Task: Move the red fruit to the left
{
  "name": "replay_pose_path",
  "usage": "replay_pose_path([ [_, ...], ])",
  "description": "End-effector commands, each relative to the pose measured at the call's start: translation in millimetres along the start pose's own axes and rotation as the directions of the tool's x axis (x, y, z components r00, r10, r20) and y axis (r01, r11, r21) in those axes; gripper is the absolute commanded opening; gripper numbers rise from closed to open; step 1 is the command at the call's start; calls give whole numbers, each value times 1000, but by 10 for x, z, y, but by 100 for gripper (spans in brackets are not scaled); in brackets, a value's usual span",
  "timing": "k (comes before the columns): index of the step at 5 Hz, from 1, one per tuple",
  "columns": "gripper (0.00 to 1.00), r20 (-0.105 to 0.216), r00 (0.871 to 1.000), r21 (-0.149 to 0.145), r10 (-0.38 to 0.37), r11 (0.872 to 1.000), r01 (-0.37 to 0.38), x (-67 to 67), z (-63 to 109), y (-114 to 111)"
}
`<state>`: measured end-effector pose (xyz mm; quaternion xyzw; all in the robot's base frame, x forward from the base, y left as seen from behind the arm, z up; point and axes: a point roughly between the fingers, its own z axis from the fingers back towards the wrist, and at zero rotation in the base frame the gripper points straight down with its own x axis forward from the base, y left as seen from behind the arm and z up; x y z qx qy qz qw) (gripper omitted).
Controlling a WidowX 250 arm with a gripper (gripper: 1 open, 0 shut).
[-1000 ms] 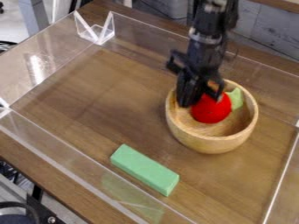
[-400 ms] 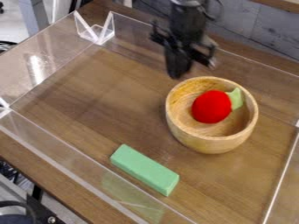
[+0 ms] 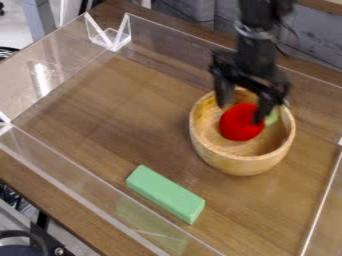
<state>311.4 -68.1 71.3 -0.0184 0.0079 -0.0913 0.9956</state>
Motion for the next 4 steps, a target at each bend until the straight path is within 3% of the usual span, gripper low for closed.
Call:
replay_pose_path([
  [1,100,26,999,-2,-26,1000,26,81,-61,-66],
  [2,0,17,1000,-5,6,1000,-6,28,-109,-24],
  [3,0,20,999,-6,38,999,-38,-34,-81,30],
  [4,0,66,994,-6,83,997,-83,-100,154,87],
])
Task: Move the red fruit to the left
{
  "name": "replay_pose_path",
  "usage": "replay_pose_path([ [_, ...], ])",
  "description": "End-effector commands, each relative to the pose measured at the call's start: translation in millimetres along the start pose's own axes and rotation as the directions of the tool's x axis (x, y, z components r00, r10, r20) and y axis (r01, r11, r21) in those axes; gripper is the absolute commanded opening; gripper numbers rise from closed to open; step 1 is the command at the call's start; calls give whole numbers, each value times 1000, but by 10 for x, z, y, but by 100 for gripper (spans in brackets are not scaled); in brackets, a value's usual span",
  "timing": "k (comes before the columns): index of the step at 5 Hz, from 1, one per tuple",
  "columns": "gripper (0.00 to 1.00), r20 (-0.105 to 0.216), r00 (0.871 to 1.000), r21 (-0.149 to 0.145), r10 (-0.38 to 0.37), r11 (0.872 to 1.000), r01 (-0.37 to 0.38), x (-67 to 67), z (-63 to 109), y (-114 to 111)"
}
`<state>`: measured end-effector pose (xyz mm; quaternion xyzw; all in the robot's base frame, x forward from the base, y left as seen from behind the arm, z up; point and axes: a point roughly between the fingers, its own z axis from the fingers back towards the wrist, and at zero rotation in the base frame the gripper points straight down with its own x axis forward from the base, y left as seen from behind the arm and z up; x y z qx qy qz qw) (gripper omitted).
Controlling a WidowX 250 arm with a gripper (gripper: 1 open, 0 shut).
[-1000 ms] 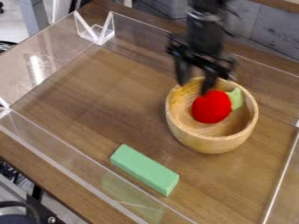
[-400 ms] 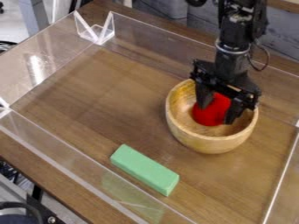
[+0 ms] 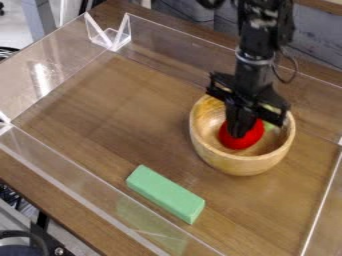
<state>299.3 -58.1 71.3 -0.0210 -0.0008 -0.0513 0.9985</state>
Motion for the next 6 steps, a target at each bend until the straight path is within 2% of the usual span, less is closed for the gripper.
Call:
replay_pose_path([
  [1,0,115,992,-9,48,999,-48,67,360,88],
  [2,0,160,982,-23,101,995,-98,106,494,196],
  [3,0,195,974,-33,114,993,-110,85,691,278],
  [4,0,232,960,-38,159,987,-154,56,879,473],
  [5,0,239,934,-38,267,963,-266,-3,948,783],
  [6,0,233,907,-31,351,935,-353,-112,951,1019],
])
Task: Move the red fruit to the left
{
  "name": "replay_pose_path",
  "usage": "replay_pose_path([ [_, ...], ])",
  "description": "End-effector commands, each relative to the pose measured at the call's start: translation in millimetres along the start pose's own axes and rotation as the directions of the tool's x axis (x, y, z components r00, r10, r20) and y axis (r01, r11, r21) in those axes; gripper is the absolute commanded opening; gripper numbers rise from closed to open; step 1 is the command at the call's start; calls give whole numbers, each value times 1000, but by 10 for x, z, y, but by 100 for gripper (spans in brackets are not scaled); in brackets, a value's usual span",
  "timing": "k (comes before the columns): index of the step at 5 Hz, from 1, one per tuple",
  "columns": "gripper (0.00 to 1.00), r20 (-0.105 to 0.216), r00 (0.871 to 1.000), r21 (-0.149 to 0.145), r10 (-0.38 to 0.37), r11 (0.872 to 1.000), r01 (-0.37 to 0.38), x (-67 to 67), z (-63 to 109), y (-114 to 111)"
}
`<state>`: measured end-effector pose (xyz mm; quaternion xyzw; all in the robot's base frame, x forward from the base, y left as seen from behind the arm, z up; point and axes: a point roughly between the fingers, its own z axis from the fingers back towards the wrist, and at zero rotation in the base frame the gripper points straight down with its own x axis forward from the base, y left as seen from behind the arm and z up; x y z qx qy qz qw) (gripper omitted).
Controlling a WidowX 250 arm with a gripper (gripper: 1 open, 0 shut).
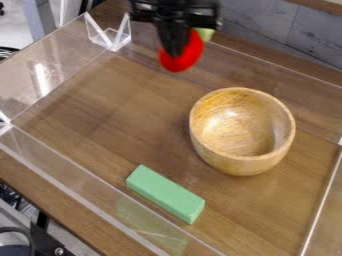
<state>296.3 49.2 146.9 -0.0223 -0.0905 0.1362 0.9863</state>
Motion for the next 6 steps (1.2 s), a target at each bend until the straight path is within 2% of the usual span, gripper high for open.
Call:
replay_pose_path([
  [1,0,45,997,21,59,998,-60,19,24,26],
  [2,0,33,997,52,69,996,-71,-84,-157,-64],
  [3,0,18,999,68,40,997,-41,-183,-224,-148],
  [4,0,39,996,93,85,992,-88,-36,-168,6],
  [5,0,62,985,121,163,978,-169,109,-96,314],
  [6,0,71,970,149,234,959,-243,248,-121,678],
])
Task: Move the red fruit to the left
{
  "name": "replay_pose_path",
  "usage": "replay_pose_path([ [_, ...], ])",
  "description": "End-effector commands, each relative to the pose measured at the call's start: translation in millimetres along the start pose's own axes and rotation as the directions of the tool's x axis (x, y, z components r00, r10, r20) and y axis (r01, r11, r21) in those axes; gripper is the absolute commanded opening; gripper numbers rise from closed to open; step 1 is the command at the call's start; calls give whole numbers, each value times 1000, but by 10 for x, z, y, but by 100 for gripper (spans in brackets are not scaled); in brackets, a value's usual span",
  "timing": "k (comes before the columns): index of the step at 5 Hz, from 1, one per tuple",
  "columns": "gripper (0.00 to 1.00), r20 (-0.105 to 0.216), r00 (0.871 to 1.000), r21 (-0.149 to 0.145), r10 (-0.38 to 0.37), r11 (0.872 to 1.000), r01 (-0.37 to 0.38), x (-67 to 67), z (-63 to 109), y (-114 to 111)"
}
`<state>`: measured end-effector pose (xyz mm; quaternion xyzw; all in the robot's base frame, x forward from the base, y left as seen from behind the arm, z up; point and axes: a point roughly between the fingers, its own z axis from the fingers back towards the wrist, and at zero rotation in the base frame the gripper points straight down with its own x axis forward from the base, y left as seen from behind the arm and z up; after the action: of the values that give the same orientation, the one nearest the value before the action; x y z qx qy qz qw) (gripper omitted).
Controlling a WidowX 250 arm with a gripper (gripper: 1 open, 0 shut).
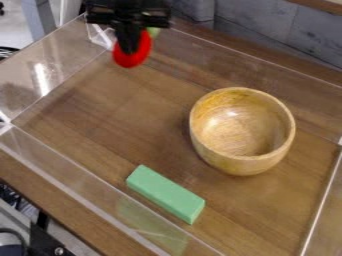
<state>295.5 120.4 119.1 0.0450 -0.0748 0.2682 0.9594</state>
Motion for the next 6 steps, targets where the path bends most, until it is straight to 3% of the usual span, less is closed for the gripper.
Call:
replay_pose_path([
  [1,0,61,995,-5,-74,997,75,369,-58,324],
  [2,0,65,988,-15,-142,990,143,559,-234,530],
  [4,0,54,988,-17,-145,989,146,628,-338,688],
  [6,0,55,957,-51,-285,956,287,716,-642,595],
])
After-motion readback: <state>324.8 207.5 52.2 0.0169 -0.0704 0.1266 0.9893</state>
